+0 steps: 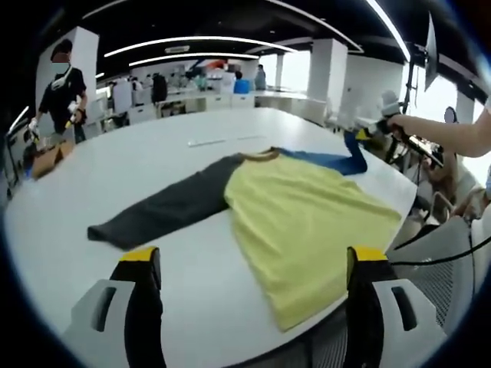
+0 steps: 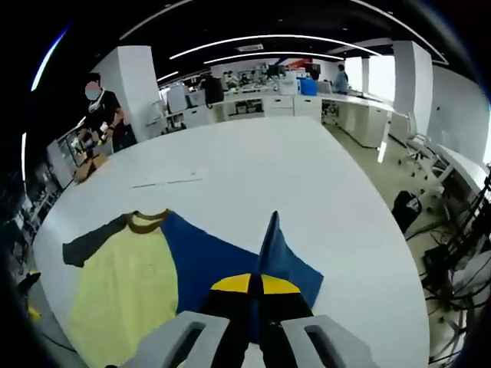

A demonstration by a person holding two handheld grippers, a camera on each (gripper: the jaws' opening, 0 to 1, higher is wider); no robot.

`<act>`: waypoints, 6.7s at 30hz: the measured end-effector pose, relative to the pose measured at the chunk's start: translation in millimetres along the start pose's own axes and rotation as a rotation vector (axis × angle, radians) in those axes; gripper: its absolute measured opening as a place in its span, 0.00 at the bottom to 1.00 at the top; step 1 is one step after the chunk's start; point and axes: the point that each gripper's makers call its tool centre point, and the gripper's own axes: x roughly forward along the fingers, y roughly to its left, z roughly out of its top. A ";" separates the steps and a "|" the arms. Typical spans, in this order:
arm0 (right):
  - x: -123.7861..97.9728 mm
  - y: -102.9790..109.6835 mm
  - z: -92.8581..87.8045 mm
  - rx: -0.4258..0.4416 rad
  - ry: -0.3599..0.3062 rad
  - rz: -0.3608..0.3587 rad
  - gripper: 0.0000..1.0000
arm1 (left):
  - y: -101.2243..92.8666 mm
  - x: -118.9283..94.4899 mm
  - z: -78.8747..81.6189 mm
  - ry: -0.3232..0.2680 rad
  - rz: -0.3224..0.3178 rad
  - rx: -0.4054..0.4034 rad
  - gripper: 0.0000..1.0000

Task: Fold the garment on the visible template until the final outline fits inside the template.

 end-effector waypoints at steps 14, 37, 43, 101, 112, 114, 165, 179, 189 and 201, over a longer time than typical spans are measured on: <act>14.5 25.7 12.6 -0.044 0.006 0.063 0.00 | -1.2 -0.4 -0.1 -0.004 -0.002 0.005 0.96; 26.4 94.6 19.3 -0.062 0.011 0.178 0.00 | -2.6 3.6 -2.7 -0.001 -0.013 0.002 0.95; 31.0 110.3 20.6 -0.069 0.014 0.204 0.00 | -3.3 4.0 -3.2 0.000 -0.016 0.001 0.95; 51.6 243.3 18.2 -0.200 0.065 0.404 0.00 | -1.0 13.0 -12.7 0.022 -0.031 -0.017 0.94; 63.3 262.8 26.9 -0.233 0.067 0.441 0.00 | 2.6 11.7 -15.7 0.026 -0.023 -0.022 0.94; 67.3 265.9 29.0 -0.236 0.068 0.447 0.00 | 3.0 11.9 -15.7 0.027 -0.023 -0.027 0.93; 98.6 367.8 -43.7 -0.507 0.126 0.530 0.00 | 16.4 10.6 -28.0 0.043 0.000 -0.046 0.93; 111.4 373.3 -59.3 -0.489 0.125 0.515 0.00 | 19.9 9.0 -30.4 0.048 0.000 -0.050 0.93; 113.6 379.8 -89.0 -0.467 0.171 0.553 0.03 | 23.5 6.7 -32.0 0.054 0.004 -0.047 0.93; 99.6 382.4 -69.4 -0.456 0.087 0.593 0.36 | 27.7 7.0 -24.1 0.039 0.018 -0.037 0.98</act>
